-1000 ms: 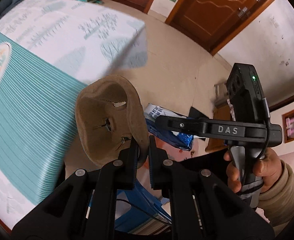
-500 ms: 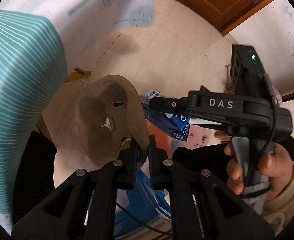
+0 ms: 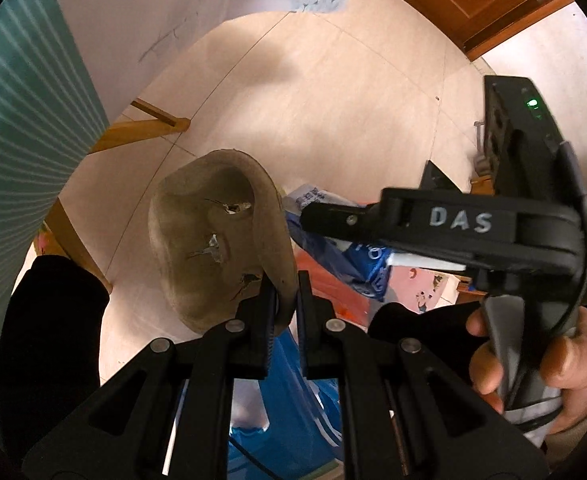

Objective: Collect trash
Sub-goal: 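Open both tools to drop the tray and packet into the bin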

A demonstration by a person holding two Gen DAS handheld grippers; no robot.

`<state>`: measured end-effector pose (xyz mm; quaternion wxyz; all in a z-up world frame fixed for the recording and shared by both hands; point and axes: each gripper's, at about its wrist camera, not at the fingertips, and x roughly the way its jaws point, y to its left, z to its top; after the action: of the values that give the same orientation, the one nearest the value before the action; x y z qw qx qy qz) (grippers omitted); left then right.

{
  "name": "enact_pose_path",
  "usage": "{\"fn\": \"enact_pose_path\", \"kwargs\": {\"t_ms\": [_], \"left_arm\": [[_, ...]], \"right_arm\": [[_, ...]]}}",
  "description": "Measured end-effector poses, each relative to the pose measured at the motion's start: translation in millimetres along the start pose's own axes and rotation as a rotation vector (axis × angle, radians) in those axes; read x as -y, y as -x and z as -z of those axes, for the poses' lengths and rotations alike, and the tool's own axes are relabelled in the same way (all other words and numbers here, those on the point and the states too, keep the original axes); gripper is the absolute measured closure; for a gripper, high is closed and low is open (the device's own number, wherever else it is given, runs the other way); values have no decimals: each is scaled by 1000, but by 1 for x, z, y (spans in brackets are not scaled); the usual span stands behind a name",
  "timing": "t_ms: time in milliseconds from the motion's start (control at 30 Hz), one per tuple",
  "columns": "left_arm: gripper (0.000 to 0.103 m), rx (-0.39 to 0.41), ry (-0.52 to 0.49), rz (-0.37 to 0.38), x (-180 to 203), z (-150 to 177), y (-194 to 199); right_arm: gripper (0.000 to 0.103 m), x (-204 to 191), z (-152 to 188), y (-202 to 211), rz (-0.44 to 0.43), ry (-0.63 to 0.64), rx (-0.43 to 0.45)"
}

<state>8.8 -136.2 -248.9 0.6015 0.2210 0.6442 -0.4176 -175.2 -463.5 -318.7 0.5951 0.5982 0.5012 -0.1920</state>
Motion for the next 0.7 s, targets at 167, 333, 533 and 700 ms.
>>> {"fn": "enact_pose_path", "kwargs": {"t_ms": [167,333,533,700], "left_arm": [[96,-4,-20,-28,-5,-3,-15],[96,-16,-20,-79,-16,-11,-34],[96,-16,-23,-122,-23,-18,-43],[96,-20,-14,-132,-27,-18,-44]], "right_arm": [[59,3,-8,-5,1,-12,-9],[59,8,-12,-13,13,-25,-19],[59,9,-14,-16,18,-29,-23],[59,7,-15,-20,30,-20,-31]]}}
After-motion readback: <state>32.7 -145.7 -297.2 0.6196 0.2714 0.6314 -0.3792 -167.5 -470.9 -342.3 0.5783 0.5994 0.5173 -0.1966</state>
